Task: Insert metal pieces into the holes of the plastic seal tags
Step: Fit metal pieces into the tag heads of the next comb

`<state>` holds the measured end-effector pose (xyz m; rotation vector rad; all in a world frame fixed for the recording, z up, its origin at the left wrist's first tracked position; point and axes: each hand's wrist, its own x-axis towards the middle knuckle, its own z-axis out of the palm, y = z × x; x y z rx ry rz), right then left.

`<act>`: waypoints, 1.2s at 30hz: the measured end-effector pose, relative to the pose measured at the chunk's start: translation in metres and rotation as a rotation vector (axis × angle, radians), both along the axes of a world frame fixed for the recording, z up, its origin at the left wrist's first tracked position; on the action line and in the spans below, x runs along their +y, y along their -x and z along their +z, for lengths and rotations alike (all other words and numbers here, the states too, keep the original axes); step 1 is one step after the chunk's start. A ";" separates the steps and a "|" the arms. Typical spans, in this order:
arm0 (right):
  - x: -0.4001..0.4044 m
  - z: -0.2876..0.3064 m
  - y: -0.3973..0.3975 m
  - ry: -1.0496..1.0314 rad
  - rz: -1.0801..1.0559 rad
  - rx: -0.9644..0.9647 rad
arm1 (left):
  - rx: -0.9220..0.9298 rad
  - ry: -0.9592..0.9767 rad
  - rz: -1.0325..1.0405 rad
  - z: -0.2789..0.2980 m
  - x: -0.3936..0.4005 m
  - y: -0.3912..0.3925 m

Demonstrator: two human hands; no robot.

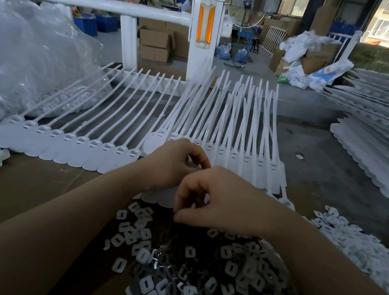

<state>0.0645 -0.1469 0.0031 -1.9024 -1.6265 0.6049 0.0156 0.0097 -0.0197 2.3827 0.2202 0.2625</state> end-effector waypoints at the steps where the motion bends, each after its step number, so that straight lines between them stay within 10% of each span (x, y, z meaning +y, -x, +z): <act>1: -0.001 0.001 -0.004 -0.022 -0.047 0.032 | -0.010 0.004 -0.010 0.001 0.000 0.001; 11: -0.017 0.002 -0.043 -0.081 -0.438 0.307 | -0.037 0.334 -0.131 0.007 -0.001 0.007; 36: -0.016 0.000 -0.045 -0.098 -0.457 0.286 | 0.006 0.382 -0.157 0.012 0.005 0.010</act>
